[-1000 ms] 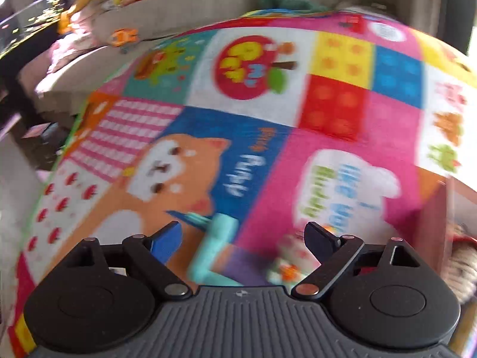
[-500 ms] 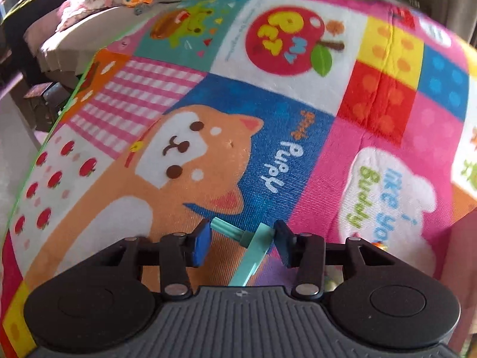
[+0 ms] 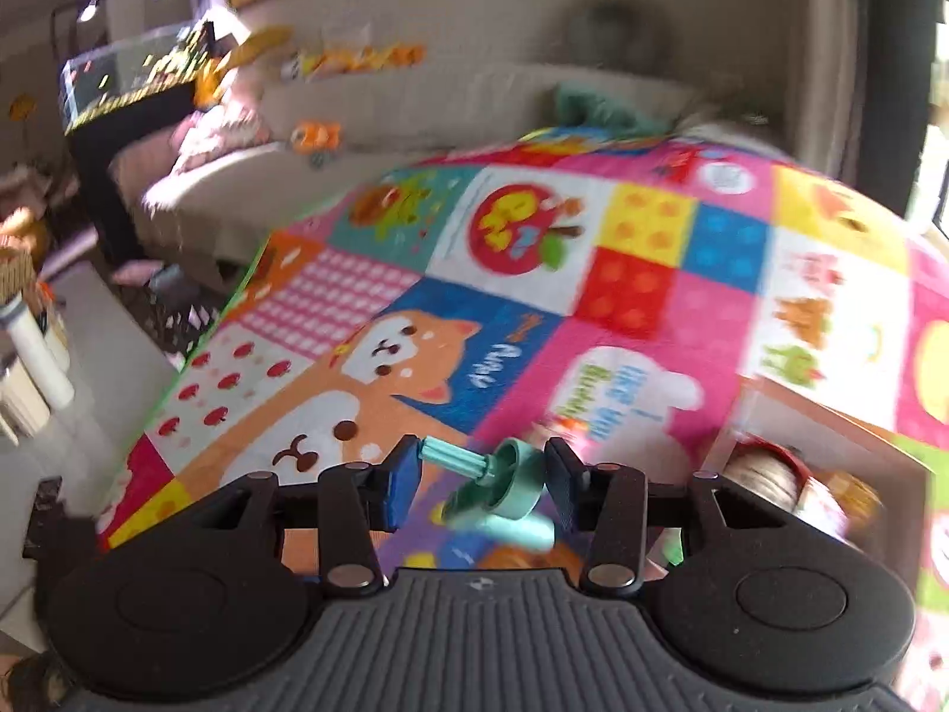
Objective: Organize objects
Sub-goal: 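Lift the Hello Kitty toy with the left tool while the right tool grasps the teal toy, then lower the Hello Kitty toy into the pink box and open the left tool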
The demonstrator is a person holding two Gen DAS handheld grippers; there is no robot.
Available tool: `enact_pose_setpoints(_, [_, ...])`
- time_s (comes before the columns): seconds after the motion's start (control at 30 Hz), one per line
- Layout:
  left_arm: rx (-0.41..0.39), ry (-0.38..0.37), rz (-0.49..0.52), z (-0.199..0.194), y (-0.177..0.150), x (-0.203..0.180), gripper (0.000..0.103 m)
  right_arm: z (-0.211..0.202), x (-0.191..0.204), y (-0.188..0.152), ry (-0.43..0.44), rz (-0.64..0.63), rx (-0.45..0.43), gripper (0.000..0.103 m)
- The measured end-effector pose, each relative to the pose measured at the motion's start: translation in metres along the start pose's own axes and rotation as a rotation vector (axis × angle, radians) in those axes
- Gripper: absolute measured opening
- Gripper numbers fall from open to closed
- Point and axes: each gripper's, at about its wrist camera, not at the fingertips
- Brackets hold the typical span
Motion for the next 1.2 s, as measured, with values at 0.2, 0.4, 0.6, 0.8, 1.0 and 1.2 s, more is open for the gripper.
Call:
enact_pose_setpoints(0.2, [0.031, 0.026, 0.041, -0.002, 0.002, -0.016, 0.063, -0.065, -0.036, -0.064, -0.094, 0.098, -0.082, 0.045])
enact_pose_setpoints(0.4, [-0.001, -0.032, 0.137, -0.018, 0.016, -0.056, 0.062, -0.096, -0.075, -0.13, -0.161, 0.216, -0.114, 0.045])
enact_pose_setpoints(0.6, [-0.102, -0.126, 0.242, -0.031, 0.085, -0.114, 0.062, -0.114, -0.102, -0.18, -0.151, 0.283, -0.173, 0.045])
enact_pose_setpoints(0.8, [-0.139, -0.151, 0.308, 0.006, 0.148, -0.183, 0.062, -0.118, -0.123, -0.205, -0.119, 0.335, -0.232, 0.045])
enact_pose_setpoints(1.0, [-0.132, -0.211, 0.284, 0.07, 0.198, -0.228, 0.063, -0.11, -0.133, -0.214, -0.104, 0.357, -0.267, 0.045])
enact_pose_setpoints(1.2, [-0.097, -0.106, 0.285, 0.094, 0.191, -0.232, 0.06, -0.107, -0.145, -0.222, -0.098, 0.382, -0.273, 0.045])
Point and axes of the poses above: each gripper's, at about its wrist camera, not at the fingertips, and z roughly the way its jaws point, x to its left, y to its top, and after that the axes turned 11 degrees about x, right-handed
